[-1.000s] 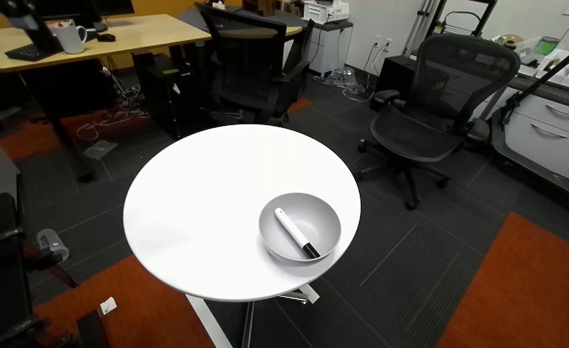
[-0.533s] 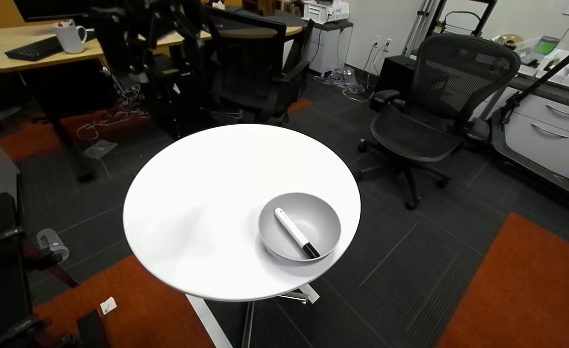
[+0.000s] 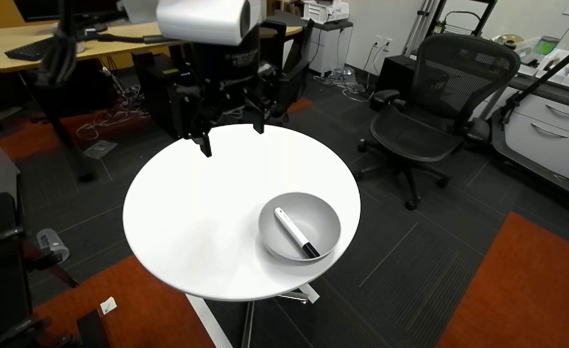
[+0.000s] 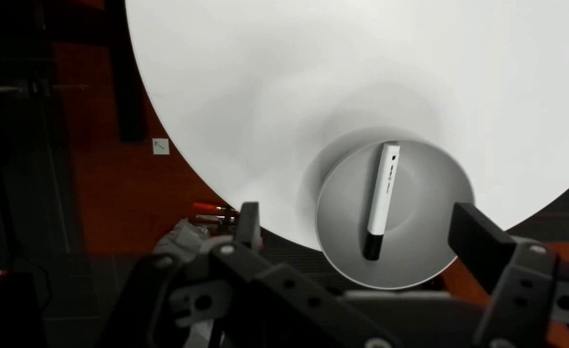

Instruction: Remove the marker from the white bowl

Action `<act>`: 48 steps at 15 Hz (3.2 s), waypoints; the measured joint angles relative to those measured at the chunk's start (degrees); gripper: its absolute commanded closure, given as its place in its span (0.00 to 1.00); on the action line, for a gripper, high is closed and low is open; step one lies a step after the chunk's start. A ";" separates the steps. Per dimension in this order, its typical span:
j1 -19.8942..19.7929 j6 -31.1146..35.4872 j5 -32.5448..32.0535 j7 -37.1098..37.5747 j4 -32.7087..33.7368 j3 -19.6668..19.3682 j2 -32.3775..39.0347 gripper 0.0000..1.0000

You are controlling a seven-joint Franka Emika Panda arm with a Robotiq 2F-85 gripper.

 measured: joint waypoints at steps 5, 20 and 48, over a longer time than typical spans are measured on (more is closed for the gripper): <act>0.79 0.02 0.00 -0.17 0.36 -0.87 1.03 0.00; 4.83 10.62 -4.01 20.67 8.04 -4.40 15.20 0.00; 4.38 9.91 -0.74 27.05 26.57 -8.28 40.38 0.58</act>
